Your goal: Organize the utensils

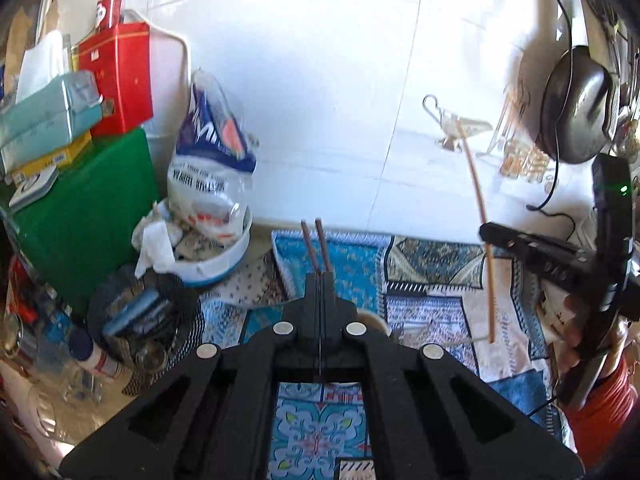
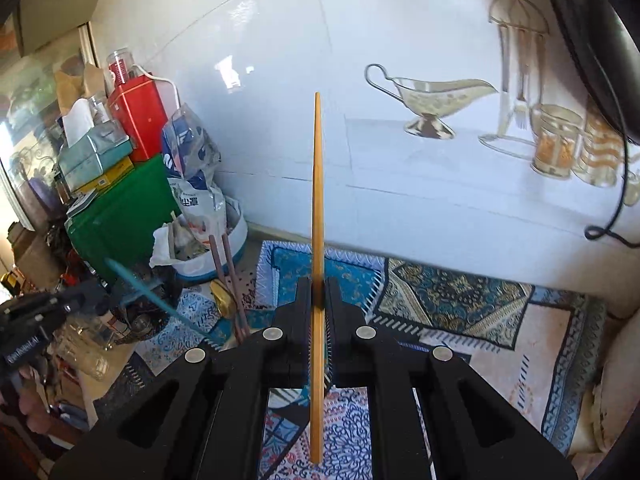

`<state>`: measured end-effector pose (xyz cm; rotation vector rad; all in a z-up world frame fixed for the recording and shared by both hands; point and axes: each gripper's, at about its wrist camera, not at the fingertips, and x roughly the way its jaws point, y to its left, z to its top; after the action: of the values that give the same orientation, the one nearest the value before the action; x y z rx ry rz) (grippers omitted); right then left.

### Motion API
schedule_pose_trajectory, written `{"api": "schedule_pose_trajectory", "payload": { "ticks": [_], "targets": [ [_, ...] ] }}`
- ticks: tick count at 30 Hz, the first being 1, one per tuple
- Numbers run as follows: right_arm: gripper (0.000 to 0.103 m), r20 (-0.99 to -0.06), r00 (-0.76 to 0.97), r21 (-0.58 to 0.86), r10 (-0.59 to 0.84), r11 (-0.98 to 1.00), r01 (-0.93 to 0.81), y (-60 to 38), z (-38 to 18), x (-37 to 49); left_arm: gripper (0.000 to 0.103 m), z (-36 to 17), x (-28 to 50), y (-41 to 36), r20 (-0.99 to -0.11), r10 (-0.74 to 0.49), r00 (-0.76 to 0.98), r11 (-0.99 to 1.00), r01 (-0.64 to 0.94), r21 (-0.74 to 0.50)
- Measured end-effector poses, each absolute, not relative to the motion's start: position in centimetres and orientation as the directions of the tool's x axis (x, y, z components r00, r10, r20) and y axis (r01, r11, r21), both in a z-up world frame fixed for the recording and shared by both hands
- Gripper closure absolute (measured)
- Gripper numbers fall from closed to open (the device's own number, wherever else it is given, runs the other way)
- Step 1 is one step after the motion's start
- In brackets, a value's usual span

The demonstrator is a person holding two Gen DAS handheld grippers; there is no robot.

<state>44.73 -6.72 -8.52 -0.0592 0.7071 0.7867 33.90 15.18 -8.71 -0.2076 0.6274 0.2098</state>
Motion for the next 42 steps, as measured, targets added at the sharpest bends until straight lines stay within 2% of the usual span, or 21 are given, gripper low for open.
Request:
{"api": "schedule_pose_trajectory", "payload": {
  "ticks": [5, 16, 19, 21, 23, 31, 34, 38, 40, 42],
  "targets": [
    [0.097, -0.589, 0.472, 0.209, 0.656, 0.688, -0.695, -5.4, -8.3, 45.9, 0.103, -8.1, 35.1, 14.8, -0.59, 0.138, 0.795, 0.962, -0.249, -0.11],
    [0.097, -0.597, 0.436, 0.214, 0.674, 0.657, -0.723, -3.9, -9.2, 47.4, 0.099, -13.2, 35.9, 19.2, -0.708, 0.13, 0.694, 0.914, -0.361, -0.186],
    [0.097, -0.593, 0.425, 0.222, 0.684, 0.647, -0.73, -3.5, -9.2, 47.4, 0.085, -13.6, 36.0, 19.2, -0.718, 0.141, 0.682, 0.911, -0.374, -0.176],
    [0.097, -0.59, 0.421, 0.224, 0.689, 0.641, -0.734, -3.3, -9.1, 47.1, 0.071, -14.1, 36.0, 18.9, -0.727, 0.141, 0.672, 0.914, -0.371, -0.166],
    [0.097, -0.587, 0.418, 0.225, 0.693, 0.636, -0.738, -3.3, -8.9, 46.7, 0.066, -15.1, 36.1, 18.6, -0.748, 0.138, 0.649, 0.922, -0.359, -0.141],
    [0.097, -0.608, 0.438, 0.203, 0.662, 0.663, -0.721, -5.4, -9.1, 44.3, 0.066, -25.4, 36.9, 18.2, -0.898, 0.083, 0.433, 0.956, -0.289, -0.051],
    [0.097, -0.632, 0.457, 0.188, 0.626, 0.696, -0.693, -7.1, -9.7, 43.6, 0.066, -28.7, 37.7, 18.4, -0.927, 0.054, 0.372, 0.961, -0.271, -0.052],
    [0.097, -0.685, 0.457, 0.182, 0.568, 0.74, -0.648, -9.6, -11.7, 42.7, 0.066, -31.1, 38.9, 18.3, -0.942, 0.078, 0.328, 0.969, -0.247, -0.005],
    [0.097, -0.727, 0.437, 0.178, 0.529, 0.761, -0.624, -10.8, -13.6, 42.1, 0.07, -31.9, 39.4, 18.2, -0.946, 0.077, 0.314, 0.971, -0.237, 0.001],
    [0.097, -0.765, 0.41, 0.177, 0.496, 0.775, -0.607, -11.6, -15.5, 41.4, 0.079, -32.4, 39.5, 18.1, -0.951, 0.061, 0.303, 0.974, -0.226, -0.01]
  ]
}}
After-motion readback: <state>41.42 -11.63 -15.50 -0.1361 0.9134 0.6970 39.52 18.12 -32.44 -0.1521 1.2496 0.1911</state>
